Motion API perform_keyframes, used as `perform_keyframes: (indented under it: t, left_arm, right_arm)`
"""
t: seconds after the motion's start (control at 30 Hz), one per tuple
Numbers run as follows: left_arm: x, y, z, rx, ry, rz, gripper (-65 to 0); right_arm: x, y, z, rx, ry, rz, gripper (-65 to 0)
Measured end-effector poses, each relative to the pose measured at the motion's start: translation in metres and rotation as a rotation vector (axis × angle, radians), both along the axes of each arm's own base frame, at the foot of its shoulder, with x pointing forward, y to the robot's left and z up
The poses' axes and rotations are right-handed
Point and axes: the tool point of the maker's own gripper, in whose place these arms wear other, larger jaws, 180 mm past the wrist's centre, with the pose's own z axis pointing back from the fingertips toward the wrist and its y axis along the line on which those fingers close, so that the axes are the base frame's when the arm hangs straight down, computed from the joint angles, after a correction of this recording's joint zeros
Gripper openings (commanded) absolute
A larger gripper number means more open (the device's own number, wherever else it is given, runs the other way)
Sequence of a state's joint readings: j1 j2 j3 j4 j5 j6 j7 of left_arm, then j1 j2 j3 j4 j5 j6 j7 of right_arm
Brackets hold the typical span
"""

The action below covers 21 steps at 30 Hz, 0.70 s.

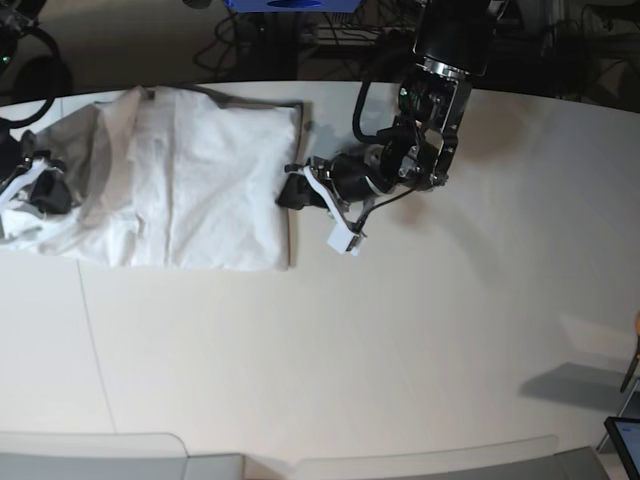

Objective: Fold the T-shirt properly

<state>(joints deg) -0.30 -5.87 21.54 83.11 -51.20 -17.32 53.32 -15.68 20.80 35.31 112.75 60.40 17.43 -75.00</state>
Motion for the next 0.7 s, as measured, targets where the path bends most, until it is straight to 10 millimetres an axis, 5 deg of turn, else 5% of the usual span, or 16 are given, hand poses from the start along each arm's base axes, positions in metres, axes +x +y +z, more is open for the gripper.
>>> perform_keyframes:
  t: [0.23, 0.7]
  left_arm:
    - [0.002, -0.003, 0.001, 0.002, 0.000, -0.002, -65.0]
    - [0.015, -0.024, -0.006, 0.015, -0.016, -0.001, -65.0]
  right_arm:
    - [-0.003, 0.034, -0.008, 0.031, 0.027, 0.108, -65.0]
    - [0.000, 0.050, 0.005, 0.081, -0.005, 0.189, -65.0]
